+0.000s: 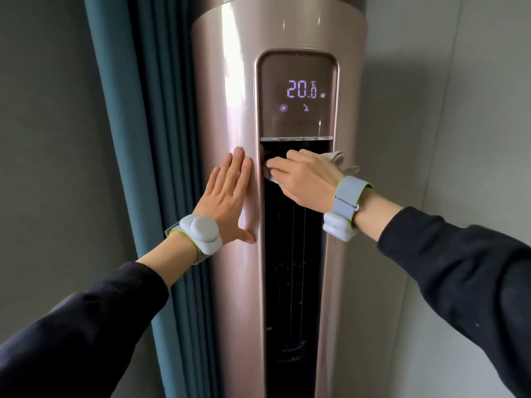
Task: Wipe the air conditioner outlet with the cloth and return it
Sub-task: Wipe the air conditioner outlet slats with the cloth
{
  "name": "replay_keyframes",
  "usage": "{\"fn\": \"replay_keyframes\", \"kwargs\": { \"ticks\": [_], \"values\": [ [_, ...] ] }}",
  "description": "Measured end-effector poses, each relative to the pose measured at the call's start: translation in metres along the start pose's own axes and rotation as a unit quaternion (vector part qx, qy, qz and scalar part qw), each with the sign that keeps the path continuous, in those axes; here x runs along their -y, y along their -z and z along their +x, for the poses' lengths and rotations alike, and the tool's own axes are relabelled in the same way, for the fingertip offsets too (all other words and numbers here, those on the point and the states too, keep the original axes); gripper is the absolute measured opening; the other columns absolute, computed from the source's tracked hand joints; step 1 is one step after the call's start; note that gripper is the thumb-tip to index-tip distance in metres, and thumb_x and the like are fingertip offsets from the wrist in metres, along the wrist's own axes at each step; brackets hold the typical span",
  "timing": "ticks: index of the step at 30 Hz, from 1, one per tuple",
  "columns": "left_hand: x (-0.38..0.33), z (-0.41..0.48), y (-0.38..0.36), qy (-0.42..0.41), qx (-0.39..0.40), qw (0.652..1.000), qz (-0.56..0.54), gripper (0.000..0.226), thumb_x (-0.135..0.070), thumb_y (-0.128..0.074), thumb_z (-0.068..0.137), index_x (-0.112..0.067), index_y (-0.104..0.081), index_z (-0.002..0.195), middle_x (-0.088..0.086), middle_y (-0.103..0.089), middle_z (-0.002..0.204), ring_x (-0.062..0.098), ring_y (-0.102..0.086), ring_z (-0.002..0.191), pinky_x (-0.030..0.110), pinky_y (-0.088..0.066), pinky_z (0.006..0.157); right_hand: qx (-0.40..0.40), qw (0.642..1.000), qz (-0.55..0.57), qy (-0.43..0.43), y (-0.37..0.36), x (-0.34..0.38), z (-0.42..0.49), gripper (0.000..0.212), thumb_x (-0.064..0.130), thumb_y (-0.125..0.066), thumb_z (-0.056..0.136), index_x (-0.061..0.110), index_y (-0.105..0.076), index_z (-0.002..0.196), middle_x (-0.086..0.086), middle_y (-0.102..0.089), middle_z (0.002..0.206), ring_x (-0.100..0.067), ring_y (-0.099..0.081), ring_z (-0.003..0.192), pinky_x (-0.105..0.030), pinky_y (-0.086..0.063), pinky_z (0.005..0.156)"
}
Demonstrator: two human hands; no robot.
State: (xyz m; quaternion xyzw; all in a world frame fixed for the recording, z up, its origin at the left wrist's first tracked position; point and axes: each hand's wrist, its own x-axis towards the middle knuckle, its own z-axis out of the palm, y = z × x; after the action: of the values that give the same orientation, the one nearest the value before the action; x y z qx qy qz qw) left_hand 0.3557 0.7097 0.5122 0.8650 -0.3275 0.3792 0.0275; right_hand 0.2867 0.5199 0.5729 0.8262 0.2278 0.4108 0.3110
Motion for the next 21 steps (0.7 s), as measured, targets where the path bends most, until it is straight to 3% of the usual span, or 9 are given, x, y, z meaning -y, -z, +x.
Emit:
{"fn": "replay_keyframes", "kwargs": {
  "ticks": [5,13,21],
  "values": [
    [0.001,0.005,0.007,-0.018,0.002,1.000,0.009,0.163,-0.065,-0.084,0.033,-0.011,0.017,0.148,0.003,0.025,0.154,0.028,0.014,0.146,0.044,-0.002,0.119,0.009,0.998,-0.049,0.028,-0.003,-0.001,-0.006,0.024,0.014,-0.042,0.095,0.017,-0.066,0.098,0.005,-0.064,0.113,-0.019,-0.058,0.086,-0.029,-0.049,0.074],
    [0.001,0.005,0.008,-0.028,0.007,1.000,0.008,0.161,-0.069,-0.081,0.036,-0.015,0.025,0.144,0.001,0.030,0.151,0.027,0.019,0.144,0.046,-0.003,0.119,0.020,0.994,-0.085,0.060,-0.010,0.012,-0.002,0.011,0.020,-0.070,0.077,0.025,-0.069,0.067,0.010,-0.067,0.077,-0.013,-0.062,0.067,-0.023,-0.051,0.058],
    [0.000,0.007,0.002,-0.028,0.000,1.000,0.003,0.164,-0.074,-0.077,0.033,-0.012,0.027,0.145,0.003,0.031,0.152,0.031,0.019,0.144,0.053,-0.006,0.117,0.016,0.993,-0.109,0.041,-0.008,0.010,0.004,0.013,0.019,-0.069,0.075,0.026,-0.067,0.064,0.009,-0.065,0.072,-0.011,-0.060,0.064,-0.021,-0.049,0.056]
  ]
}}
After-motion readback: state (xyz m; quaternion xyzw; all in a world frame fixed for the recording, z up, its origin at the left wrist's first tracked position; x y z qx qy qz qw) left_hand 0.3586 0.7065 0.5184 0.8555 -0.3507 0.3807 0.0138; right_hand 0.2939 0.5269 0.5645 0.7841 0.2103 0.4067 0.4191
